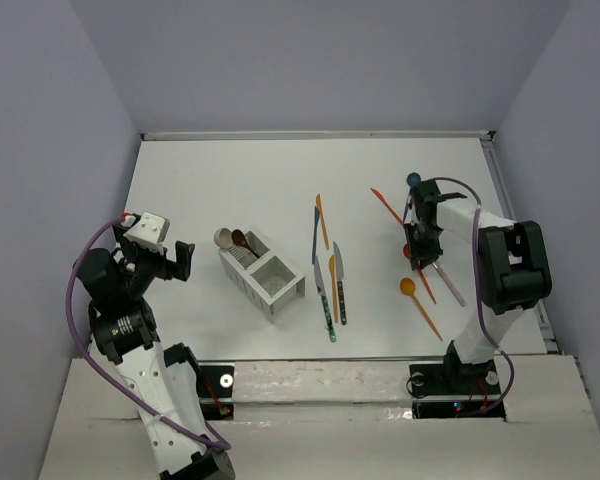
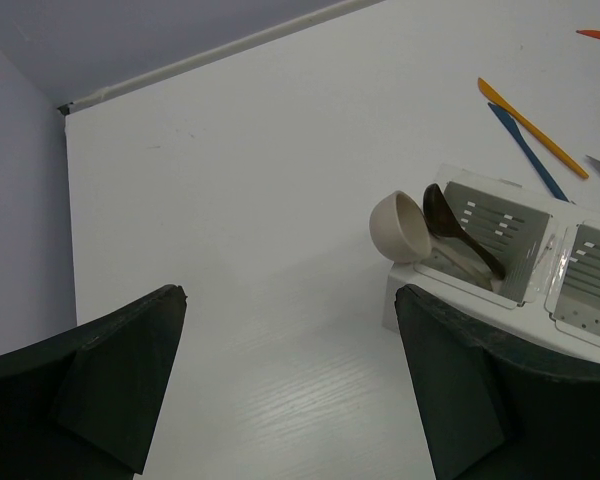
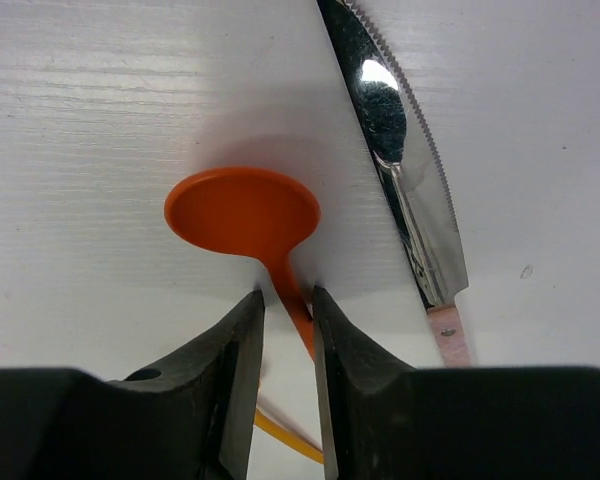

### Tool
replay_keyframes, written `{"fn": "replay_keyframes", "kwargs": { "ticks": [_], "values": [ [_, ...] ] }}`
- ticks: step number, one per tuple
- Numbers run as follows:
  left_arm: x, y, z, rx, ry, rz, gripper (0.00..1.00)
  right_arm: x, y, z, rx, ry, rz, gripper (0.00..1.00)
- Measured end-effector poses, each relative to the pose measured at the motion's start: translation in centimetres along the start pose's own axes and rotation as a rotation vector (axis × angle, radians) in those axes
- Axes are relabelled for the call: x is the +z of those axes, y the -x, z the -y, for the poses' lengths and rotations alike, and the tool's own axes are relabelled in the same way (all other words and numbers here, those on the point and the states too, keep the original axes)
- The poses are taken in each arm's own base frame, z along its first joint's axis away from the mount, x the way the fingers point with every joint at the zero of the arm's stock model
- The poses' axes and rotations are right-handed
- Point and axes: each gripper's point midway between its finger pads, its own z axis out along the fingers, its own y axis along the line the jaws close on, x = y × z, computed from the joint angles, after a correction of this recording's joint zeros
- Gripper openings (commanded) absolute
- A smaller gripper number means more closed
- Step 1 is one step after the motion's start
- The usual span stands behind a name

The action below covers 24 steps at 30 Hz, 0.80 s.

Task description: Sort the eating utensils into containers

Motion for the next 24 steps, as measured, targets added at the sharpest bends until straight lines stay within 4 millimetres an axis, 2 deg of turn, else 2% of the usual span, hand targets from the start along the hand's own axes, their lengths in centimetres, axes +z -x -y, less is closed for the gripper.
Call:
{"fn": "replay_keyframes", "kwargs": {
  "ticks": [1,7,13,16,18,20,22,24],
  "values": [
    [0.0,0.0,0.0,0.0,0.0,0.0,0.99,0.0,0.0,0.0,-0.004,0.003,0.0,0.21],
    [0.0,0.0,0.0,0.002,0.0,0.002,0.99,0.0,-0.1,-0.6,-0.032,0.041,-0.005,0.01],
    [0.0,0.0,0.0,0.001,0.0,0.001,0.99,-0.3,0.2,-0.7,-0.07,0.019,0.004,0.0],
    [0.0,0.0,0.0,0.002,0.0,0.002,0.99,-1.3,1.5,-1.6,-0.134,-0.027,0.047,0.0],
    [0.0,0.0,0.0,0.002,0.0,0.002,0.99,-3.2,3.2,-2.9,-0.193,-0.064,0.114,0.0],
    [0.0,0.0,0.0,0.001,0.0,0.002,0.99,-6.2,5.8,-4.7,-0.242,-0.102,0.226,0.0],
    [0.0,0.0,0.0,0.001,0.0,0.001,0.99,-11.5,8.8,-7.9,-0.278,-0.108,0.411,0.0],
    [0.0,0.0,0.0,0.001,0.001,0.001,0.99,-16.8,10.6,-11.3,-0.29,-0.073,0.591,0.0]
  ]
}}
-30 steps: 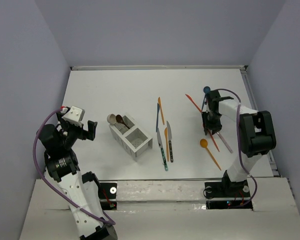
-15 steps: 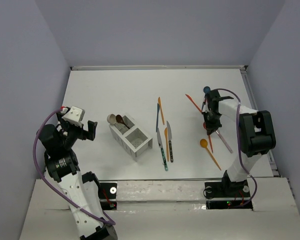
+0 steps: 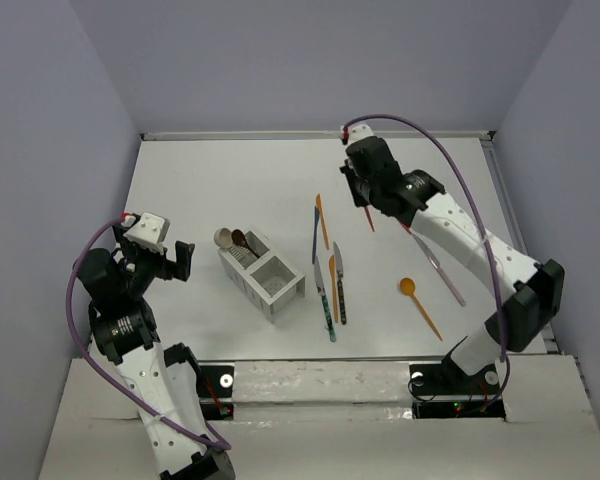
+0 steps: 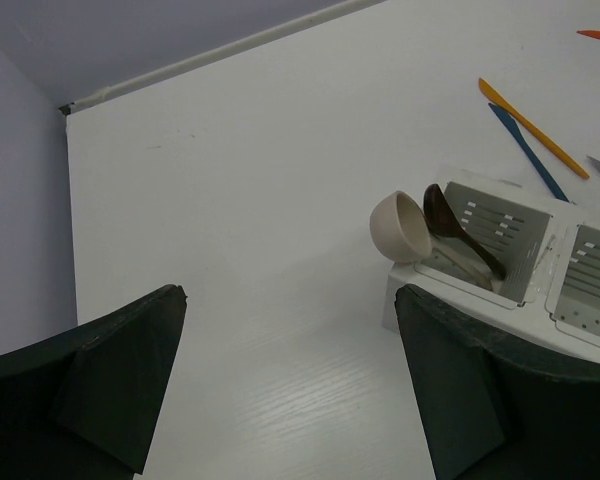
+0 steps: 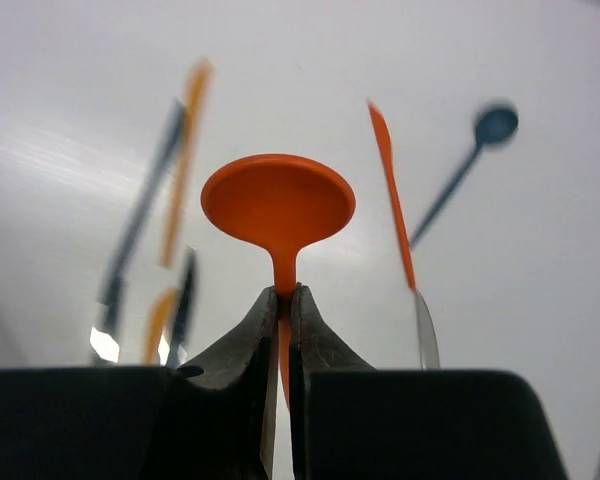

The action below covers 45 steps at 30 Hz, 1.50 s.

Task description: Sort the eating utensils into containers

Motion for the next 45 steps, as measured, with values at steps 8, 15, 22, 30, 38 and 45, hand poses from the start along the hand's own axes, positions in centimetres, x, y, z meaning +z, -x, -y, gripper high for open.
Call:
{"fn": "replay_keyframes", "kwargs": {
  "ticks": [8,15,22,30,38,45],
  "values": [
    [0.0,0.0,-0.3,-0.011,0.018,-0.003,0.99,-20.5,11.7,-19.0,0.015,0.621,0.889,0.0],
    [0.0,0.0,-0.7,-0.026,0.046,-0.006,0.99,-14.6,11.1,-26.8,-0.034,0.696,0.973,0.0],
    [0.0,0.1,-0.8,-0.027,0.048,-0.003,0.99,-12.3,9.2,-30.0,-0.08,0.744,0.983,0.0],
    [-0.3,4.0,1.4,-0.014,-0.055,0.161,0.99,-10.0,8.1,-31.5,-0.123,0.74,0.966,0.06],
    [0.0,4.4,3.0,-0.046,-0.156,0.227,0.99,-7.1,5.4,-31.6,-0.17,0.701,0.873,0.57],
    [-0.3,4.4,3.3,-0.028,-0.149,0.237,0.99,-8.9,4.9,-27.1,-0.163,0.595,0.761,0.65]
  ]
}}
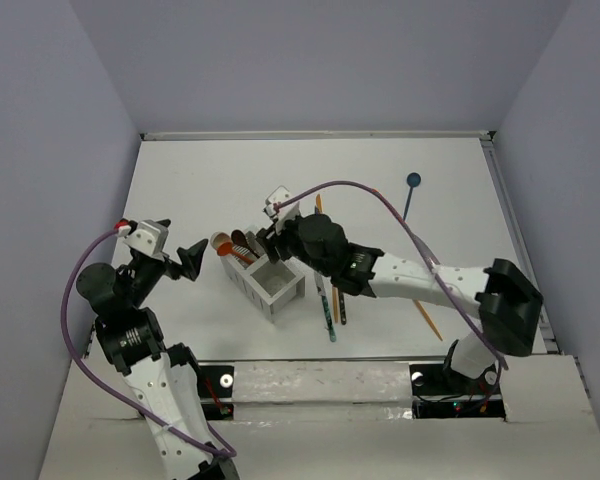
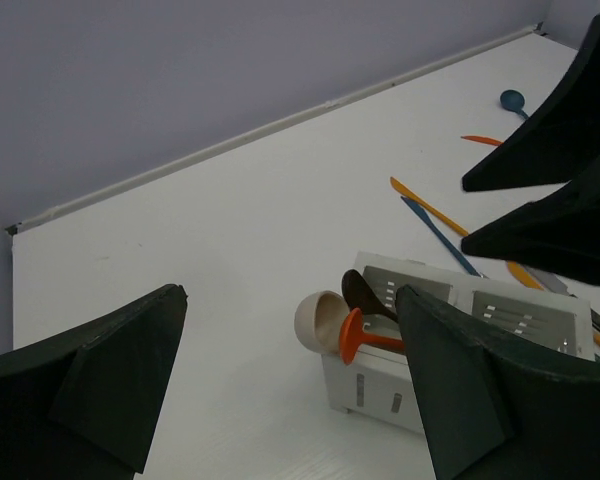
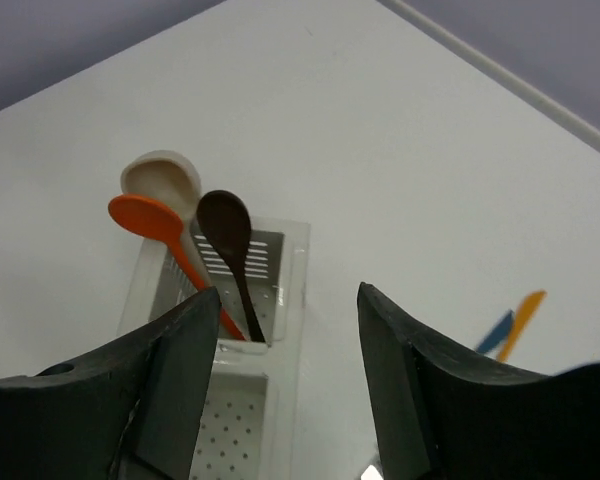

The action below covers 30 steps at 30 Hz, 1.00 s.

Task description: Sort the eating utensils into containers

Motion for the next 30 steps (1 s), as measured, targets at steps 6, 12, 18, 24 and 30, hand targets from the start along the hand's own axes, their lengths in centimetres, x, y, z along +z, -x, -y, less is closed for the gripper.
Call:
{"fn": "replay_keyframes", "kwargs": {
  "ticks": [6,12,18,24,30],
  "values": [
    [-0.2,-0.4,-0.7,0.017,0.043,-0.016,0.99,-9.7,3.9,8.1,0.111,-0.227,-0.179,0.75],
    [-0.1,-1.2,-1.3,0.004,0.068,-0.042,0.99,-20.1,-1.6,17.1,0.12,-0.529,-0.537,0.82],
    [-0.2,-1.5,-1.6,0.001,0.083,-0.055,0.99,-24.0,-8.6,18.2,-0.053,-0.474,-0.895,0.82],
    [-0.2,-1.8,-1.6,0.0,0.086,-0.064,0.99,-29.2,-18.7,20.3,-0.092,-0.389,-1.308,0.8],
    [-0.3,-2.1,-1.7,0.005,0.089,-0.076,0.99,-32.0,-23.3,18.0,-0.12,-0.197,-1.453,0.79]
  ]
}}
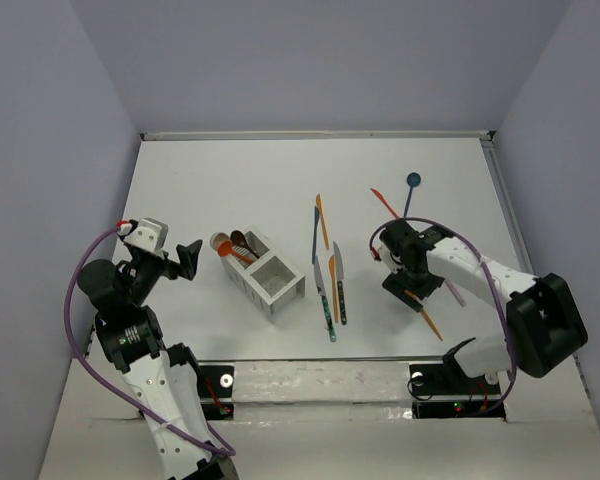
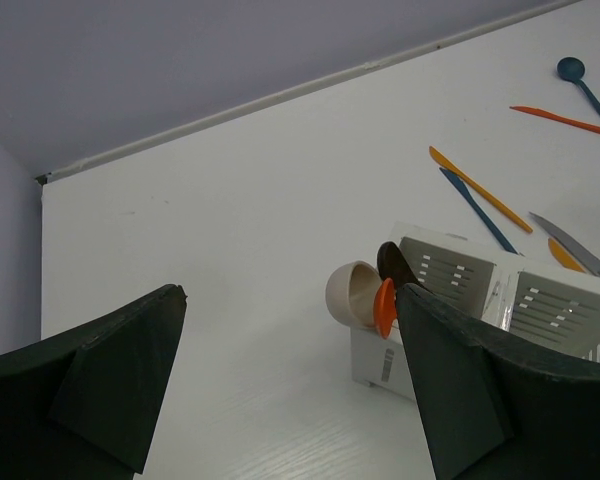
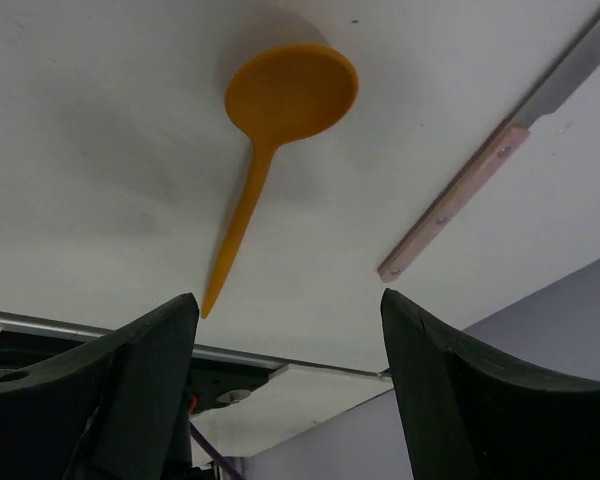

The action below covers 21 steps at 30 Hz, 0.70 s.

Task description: Sort the eating utensils into containers

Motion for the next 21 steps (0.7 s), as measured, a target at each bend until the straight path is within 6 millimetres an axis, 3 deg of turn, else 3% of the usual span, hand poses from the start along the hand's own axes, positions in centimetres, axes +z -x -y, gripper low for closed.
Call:
{"fn": "replay_keyframes", "kwargs": {
  "ticks": [8,10,14,15,16,17,19,21],
  "values": [
    [0.0,-0.1,-0.1,0.004,0.004,-0.003,0.99,3.1,2.3,-1.6,-0.041,0.077,0.023,0.77],
    [0.0,-0.1,-0.1,0.004,0.006,-0.003,0.99,4.7,2.1,-1.9,-0.053,0.094,-0.027,0.75],
    [0.0,-0.1,-0.2,0.006,0.008,-0.004,0.99,5.2,1.0,-1.5,-0.032,0.125,-0.097,0.67],
    [0.0,-0.1,-0.2,0.007,0.009,-0.004,0.99,5.3,0.9,-1.3,-0.023,0.128,-0.102,0.61],
    [0.0,-0.1,-0.2,0.007,0.01,-0.005,0.99,5.4,0.7,-1.1,-0.01,0.132,-0.11,0.41],
    [0.0,-0.1,-0.2,0.007,0.011,-0.005,0.99,5.4,0.7,-1.1,-0.006,0.136,-0.112,0.3],
    [0.0,-0.1,-0.2,0.008,0.012,-0.005,0.99,5.6,0.6,-1.1,0.001,0.145,-0.114,0.18],
    [0.0,-0.1,-0.3,0.008,0.013,-0.005,0.99,5.7,0.7,-1.0,-0.005,0.145,-0.115,0.15]
  ]
}}
